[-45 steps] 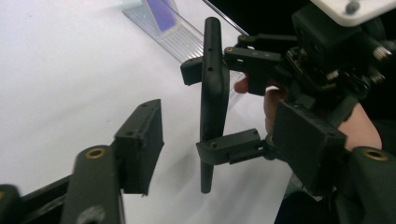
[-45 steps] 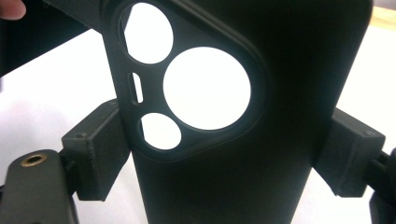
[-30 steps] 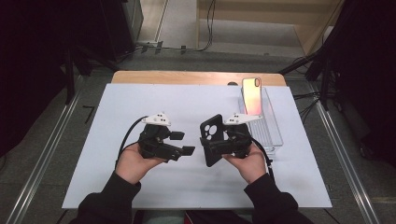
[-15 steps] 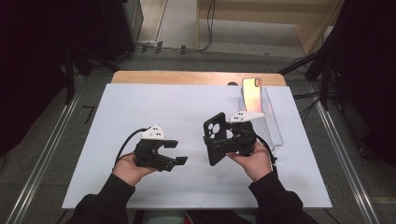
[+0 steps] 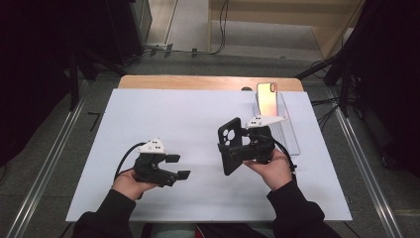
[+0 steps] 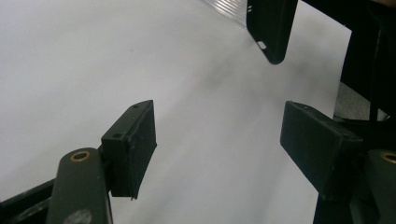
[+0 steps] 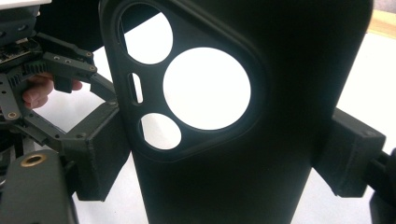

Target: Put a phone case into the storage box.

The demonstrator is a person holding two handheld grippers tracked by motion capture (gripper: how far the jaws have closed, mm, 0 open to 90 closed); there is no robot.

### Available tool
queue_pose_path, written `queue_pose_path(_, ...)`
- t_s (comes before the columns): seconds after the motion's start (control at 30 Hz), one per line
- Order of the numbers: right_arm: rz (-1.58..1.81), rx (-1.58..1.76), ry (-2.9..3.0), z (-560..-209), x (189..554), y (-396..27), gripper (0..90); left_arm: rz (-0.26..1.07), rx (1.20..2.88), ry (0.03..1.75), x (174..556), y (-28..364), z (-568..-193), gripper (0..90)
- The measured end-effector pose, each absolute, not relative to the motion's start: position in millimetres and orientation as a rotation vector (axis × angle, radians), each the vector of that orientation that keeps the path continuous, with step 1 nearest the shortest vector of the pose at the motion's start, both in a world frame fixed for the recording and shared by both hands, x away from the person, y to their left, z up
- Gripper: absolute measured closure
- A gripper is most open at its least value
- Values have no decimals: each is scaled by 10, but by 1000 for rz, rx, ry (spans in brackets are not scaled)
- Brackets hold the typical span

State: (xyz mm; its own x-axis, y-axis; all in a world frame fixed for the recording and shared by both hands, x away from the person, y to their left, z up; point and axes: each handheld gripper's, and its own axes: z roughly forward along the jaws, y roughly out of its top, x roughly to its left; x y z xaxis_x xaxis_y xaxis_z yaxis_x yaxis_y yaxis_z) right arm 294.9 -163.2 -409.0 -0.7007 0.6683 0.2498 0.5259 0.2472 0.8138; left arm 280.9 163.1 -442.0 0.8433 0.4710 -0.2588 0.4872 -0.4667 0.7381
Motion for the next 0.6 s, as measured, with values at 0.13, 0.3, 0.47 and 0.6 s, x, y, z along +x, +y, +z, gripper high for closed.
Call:
queue_pose_path(0.13, 1448, 1149, 2358, -4053, 2963, -1676, 127, -19, 2140, 708, 2793, 1690, -4437, 274)
queue_pose_path(0.3, 1455, 1168, 2334, -3965, 2985, -1746, 127, -21, 2140, 730, 2753, 1754, -4461, 274)
queue_pose_path(0.47, 1456, 1179, 2312, -3877, 3000, -1813, 127, -25, 2140, 752, 2722, 1811, -4478, 274)
queue_pose_path(0.6, 1450, 1187, 2299, -3804, 3021, -1876, 127, -21, 2128, 767, 2705, 1845, -4482, 275)
